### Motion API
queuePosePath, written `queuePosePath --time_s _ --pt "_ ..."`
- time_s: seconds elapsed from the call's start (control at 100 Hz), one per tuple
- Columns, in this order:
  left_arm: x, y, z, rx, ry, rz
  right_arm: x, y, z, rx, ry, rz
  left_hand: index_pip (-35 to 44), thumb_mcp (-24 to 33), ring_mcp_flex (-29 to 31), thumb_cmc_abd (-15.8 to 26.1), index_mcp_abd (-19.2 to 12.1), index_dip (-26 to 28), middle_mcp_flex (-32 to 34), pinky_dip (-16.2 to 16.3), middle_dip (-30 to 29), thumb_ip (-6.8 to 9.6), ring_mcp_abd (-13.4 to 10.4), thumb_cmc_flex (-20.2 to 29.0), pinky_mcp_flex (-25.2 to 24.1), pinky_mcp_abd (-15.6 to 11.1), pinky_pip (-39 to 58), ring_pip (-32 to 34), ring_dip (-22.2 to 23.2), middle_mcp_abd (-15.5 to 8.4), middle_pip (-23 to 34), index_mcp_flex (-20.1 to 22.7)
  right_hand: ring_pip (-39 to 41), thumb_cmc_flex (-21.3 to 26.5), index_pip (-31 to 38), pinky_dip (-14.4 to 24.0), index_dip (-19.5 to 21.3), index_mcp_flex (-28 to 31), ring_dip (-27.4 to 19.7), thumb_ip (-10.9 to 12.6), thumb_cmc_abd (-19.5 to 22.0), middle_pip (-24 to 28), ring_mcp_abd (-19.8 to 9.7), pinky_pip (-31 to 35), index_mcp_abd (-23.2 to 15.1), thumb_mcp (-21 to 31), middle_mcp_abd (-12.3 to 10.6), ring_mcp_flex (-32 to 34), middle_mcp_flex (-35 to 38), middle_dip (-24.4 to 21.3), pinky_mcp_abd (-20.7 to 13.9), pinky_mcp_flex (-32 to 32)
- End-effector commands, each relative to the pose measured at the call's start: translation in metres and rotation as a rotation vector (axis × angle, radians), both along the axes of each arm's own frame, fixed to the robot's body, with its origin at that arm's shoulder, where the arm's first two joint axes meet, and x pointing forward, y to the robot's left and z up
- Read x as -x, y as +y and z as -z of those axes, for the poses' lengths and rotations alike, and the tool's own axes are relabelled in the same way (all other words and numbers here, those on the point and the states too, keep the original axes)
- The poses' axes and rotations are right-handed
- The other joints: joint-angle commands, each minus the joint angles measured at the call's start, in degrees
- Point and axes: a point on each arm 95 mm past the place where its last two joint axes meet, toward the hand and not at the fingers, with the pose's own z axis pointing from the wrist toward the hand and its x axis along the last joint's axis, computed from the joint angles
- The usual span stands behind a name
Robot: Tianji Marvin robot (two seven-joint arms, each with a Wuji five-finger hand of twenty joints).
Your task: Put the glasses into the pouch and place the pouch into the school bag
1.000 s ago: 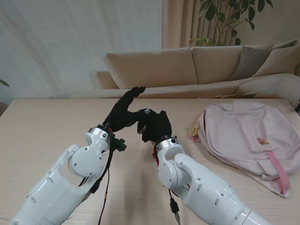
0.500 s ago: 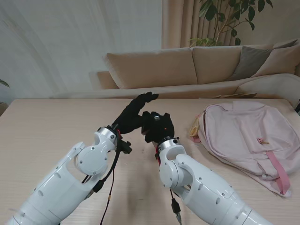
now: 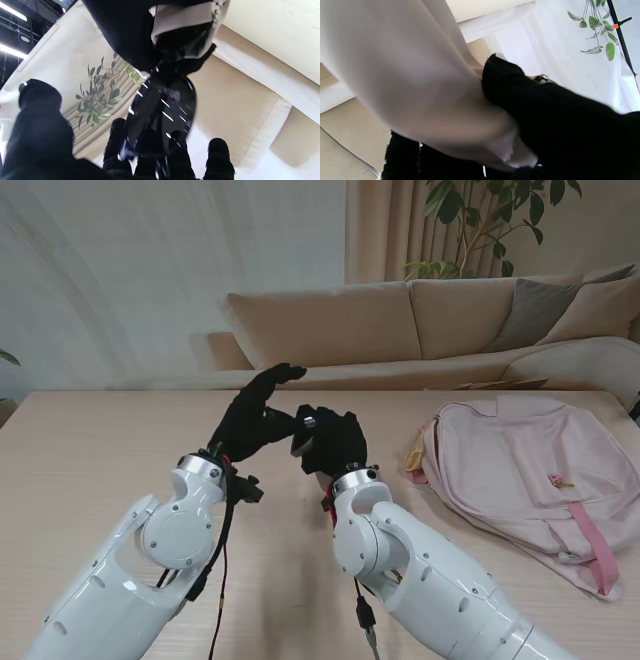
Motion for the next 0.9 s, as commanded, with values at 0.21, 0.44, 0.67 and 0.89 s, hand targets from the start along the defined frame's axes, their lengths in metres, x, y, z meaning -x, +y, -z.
queuePosePath --time_s 0.21,0.44,0.67,0.89 --pt "0.02 0.033 -0.002 0.064 -0.01 -0.133 0.001 0.004 -0.007 -0.066 0.011 0.008 -4.1 -0.9 -2.0 -1.0 0.9 -2.7 -0.7 0.2 1.1 0.87 0.2 0.7 -3.5 -0.4 8.5 0.2 0.3 -0.9 -2.8 -2.3 2.9 0.4 4.0 0.8 -0.2 2.0 0.1 0.6 4.0 2.4 -3.2 1.6 -3.0 4.1 -2.1 3.1 2.5 0.7 -0.9 0.2" --pt "0.023 0.049 0.036 0.087 0.189 -0.151 -0.001 0.003 -0.013 -0.274 0.049 0.056 -3.8 -0.7 -2.2 -6.2 7.1 -2.9 -0.6 -2.9 0.4 -0.15 0.6 3.2 -4.3 -0.2 8.4 -0.7 -0.4 0.9 -2.5 -2.4 1.4 1.0 4.9 0.1 -0.3 3.1 -0.9 0.4 2.6 1.9 -2.6 0.1 -4.3 5.2 -2.9 3.1 3.1 0.0 -1.0 -0.3" --pt "0.013 0.038 0.072 0.069 0.405 -0.022 0.002 0.008 -0.018 -0.454 0.051 0.016 -14.2 0.0 -4.6 -11.1 9.3 -8.3 -2.9 -4.2 -0.3 -0.5 0.5 5.9 -4.4 -1.2 1.2 -5.1 -2.1 2.2 -8.3 -2.2 0.0 1.6 6.1 -0.7 0.9 5.8 -1.5 0.0 0.7 1.0 -1.5 -1.3 -6.4 5.3 -3.5 4.1 5.2 -0.3 -0.3 -1.3" --pt "-0.004 0.013 0.089 0.137 0.44 0.059 0.011 0.017 -0.018 -0.559 0.122 -0.036 -14.0 4.8 -4.1 -14.5 5.0 -4.7 -2.5 -1.3 3.1 -1.29 -0.2 4.4 -2.8 -0.9 -4.5 -4.4 -0.5 -0.2 -7.2 -2.2 -1.9 0.9 5.7 -2.0 1.8 7.4 -2.3 -0.8 -0.9 -0.3 -2.3 -3.9 -8.3 5.4 -4.8 4.7 6.8 -0.1 -0.5 -3.4"
